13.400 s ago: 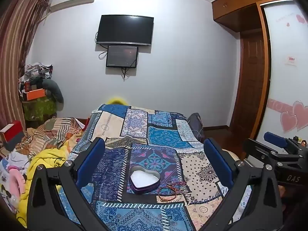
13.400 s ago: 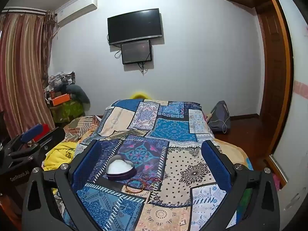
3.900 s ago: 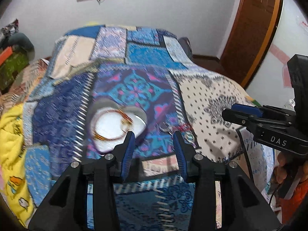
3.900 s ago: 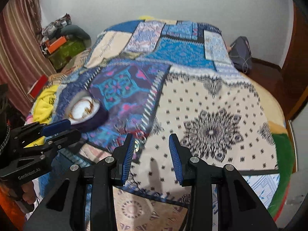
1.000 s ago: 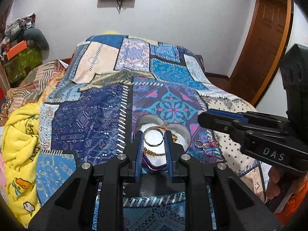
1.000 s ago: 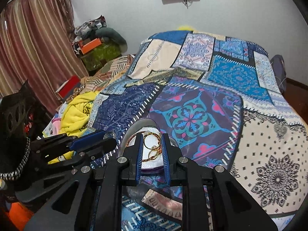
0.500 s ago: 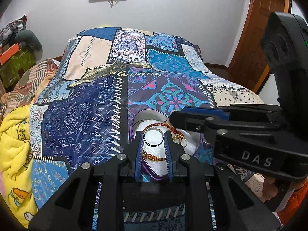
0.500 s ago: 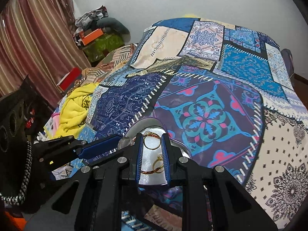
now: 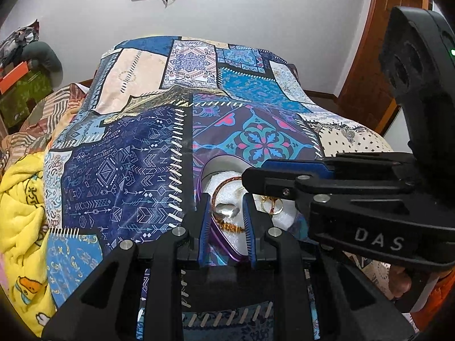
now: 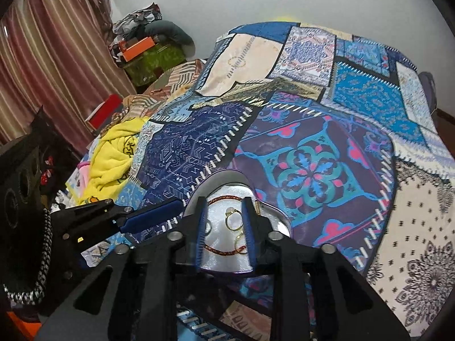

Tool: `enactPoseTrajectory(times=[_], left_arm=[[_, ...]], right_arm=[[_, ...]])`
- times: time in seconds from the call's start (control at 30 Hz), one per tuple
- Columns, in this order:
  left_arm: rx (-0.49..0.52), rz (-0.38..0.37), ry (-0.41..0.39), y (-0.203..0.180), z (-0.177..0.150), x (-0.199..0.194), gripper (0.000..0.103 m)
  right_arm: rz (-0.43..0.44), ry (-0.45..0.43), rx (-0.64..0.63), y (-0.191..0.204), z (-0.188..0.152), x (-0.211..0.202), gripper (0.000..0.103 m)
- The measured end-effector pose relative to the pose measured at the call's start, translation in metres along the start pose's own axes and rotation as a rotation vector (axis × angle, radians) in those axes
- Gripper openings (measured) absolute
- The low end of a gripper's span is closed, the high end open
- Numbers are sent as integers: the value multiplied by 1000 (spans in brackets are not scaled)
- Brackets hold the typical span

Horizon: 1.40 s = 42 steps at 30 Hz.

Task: Organize jewelry

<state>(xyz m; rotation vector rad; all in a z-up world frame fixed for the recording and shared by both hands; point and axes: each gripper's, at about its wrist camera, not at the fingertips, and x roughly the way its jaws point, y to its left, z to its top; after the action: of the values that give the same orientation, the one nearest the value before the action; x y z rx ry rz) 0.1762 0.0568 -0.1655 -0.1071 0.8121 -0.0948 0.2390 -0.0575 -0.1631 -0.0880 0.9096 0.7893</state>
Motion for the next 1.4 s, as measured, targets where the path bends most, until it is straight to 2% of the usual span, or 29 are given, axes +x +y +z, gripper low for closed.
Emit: enactPoseTrajectory(times=[0.1, 0.73, 0.9, 1.13, 1.4], left_arm=[[-15, 2, 8, 0, 0, 0, 26], [25, 32, -49, -37, 8, -52, 27], [38, 26, -54, -54, 7, -61, 32], [34, -8, -23, -69, 2, -55, 32], [37, -63, 58, -84, -6, -24, 32]], right_arm=[[-11, -23, 7, -2, -2, -11, 31], [-105, -122, 50, -24, -24, -87, 31], [-136, -133, 75, -36, -35, -103, 31], [-214, -119, 124, -67, -57, -119, 31], [-252, -36, 155, -94, -80, -106, 31]])
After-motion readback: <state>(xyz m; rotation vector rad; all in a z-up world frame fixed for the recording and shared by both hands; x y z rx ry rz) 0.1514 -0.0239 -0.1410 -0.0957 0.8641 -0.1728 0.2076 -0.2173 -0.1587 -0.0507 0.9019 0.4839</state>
